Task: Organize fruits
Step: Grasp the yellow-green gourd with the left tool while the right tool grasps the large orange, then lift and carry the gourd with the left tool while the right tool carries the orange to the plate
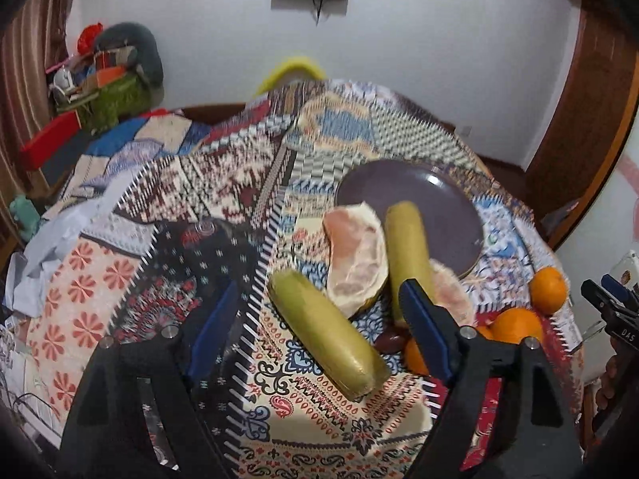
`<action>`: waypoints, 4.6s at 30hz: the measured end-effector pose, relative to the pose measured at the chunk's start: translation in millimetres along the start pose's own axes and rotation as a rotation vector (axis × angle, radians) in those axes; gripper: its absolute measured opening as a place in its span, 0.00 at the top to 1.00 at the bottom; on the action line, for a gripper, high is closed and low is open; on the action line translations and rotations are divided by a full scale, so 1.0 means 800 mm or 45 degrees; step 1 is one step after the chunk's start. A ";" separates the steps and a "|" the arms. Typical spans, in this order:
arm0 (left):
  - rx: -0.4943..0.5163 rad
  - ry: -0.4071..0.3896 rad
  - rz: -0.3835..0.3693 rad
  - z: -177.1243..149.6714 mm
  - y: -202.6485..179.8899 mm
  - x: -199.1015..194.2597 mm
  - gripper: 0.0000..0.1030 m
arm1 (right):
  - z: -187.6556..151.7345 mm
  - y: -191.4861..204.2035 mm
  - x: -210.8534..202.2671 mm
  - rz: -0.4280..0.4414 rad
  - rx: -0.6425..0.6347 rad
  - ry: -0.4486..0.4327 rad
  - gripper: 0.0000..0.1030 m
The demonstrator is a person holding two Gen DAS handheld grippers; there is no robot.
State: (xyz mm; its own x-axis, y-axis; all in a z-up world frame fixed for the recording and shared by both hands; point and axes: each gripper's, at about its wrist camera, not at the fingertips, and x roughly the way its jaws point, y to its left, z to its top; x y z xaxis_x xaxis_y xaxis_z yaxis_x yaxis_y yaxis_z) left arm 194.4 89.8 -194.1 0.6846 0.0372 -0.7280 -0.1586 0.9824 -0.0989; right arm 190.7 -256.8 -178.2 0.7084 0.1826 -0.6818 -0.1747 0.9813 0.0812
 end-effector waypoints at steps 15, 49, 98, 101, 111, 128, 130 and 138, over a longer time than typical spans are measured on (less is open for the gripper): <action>-0.080 0.181 -0.002 -0.027 0.008 0.064 0.29 | -0.011 -0.009 0.065 -0.023 0.013 0.140 0.13; -0.025 0.216 -0.066 -0.033 0.031 0.042 0.62 | -0.001 0.012 0.049 0.158 0.048 0.149 0.36; 0.067 -0.150 -0.190 0.053 -0.036 -0.067 0.63 | 0.069 0.095 -0.036 0.263 -0.109 -0.149 0.36; 0.065 -0.161 -0.208 0.066 -0.043 -0.062 0.63 | 0.076 0.101 -0.030 0.268 -0.125 -0.162 0.36; 0.085 -0.200 -0.244 0.114 -0.070 -0.027 0.63 | 0.095 0.110 0.012 0.282 -0.133 -0.154 0.36; 0.047 -0.111 -0.270 0.168 -0.062 0.082 0.63 | 0.129 0.117 0.097 0.262 -0.220 -0.070 0.36; 0.053 -0.082 -0.276 0.173 -0.063 0.098 0.63 | 0.132 0.120 0.107 0.264 -0.235 -0.059 0.36; 0.099 0.009 -0.267 0.175 -0.074 0.152 0.63 | 0.132 0.133 0.143 0.298 -0.311 0.016 0.36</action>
State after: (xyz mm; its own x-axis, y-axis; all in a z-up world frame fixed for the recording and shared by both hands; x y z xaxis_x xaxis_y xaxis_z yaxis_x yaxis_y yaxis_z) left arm 386.2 62.0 -181.9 0.6919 -0.1701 -0.7016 0.0423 0.9797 -0.1958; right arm 325.6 -124.7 -170.8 0.6214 0.3992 -0.6741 -0.4916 0.8687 0.0612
